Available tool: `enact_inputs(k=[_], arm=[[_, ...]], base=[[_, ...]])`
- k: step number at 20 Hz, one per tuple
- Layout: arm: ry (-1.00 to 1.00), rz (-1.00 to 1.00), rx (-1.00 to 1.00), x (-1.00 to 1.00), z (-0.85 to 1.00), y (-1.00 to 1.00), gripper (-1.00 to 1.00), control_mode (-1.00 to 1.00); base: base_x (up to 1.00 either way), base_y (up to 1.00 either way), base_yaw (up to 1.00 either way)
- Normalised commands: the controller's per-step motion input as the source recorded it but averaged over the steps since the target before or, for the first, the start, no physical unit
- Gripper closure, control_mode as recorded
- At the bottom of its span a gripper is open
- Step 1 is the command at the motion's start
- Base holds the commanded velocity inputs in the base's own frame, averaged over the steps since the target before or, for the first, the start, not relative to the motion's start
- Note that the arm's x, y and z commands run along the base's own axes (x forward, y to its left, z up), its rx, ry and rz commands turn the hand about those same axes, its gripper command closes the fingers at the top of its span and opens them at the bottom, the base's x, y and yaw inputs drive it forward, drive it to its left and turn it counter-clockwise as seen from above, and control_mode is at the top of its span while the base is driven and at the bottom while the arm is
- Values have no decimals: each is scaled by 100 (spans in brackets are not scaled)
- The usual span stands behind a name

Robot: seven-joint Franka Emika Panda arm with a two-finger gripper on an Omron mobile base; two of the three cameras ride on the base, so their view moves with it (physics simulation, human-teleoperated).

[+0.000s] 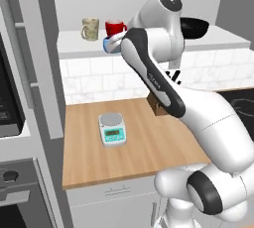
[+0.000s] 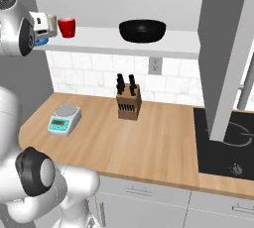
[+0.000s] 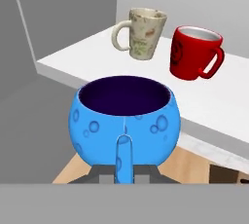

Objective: Gather all objects into one cabinet and sort the glasses and bowls to opposite sides.

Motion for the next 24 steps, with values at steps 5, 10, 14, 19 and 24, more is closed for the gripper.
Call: enact_inputs(k=[5,10,14,19,24], arm=[[0,0,0,38,-13,9,100,-100],[0,0,0,45,0,14,100,-100],[0,0,0,43,0,14,100,-100],[1,-1,0,40,0,13,100,-100],[2,0,0,19,-4,18,100,-100]], base=[[0,0,0],[0,0,0],[0,0,0],[0,0,0],[0,0,0]])
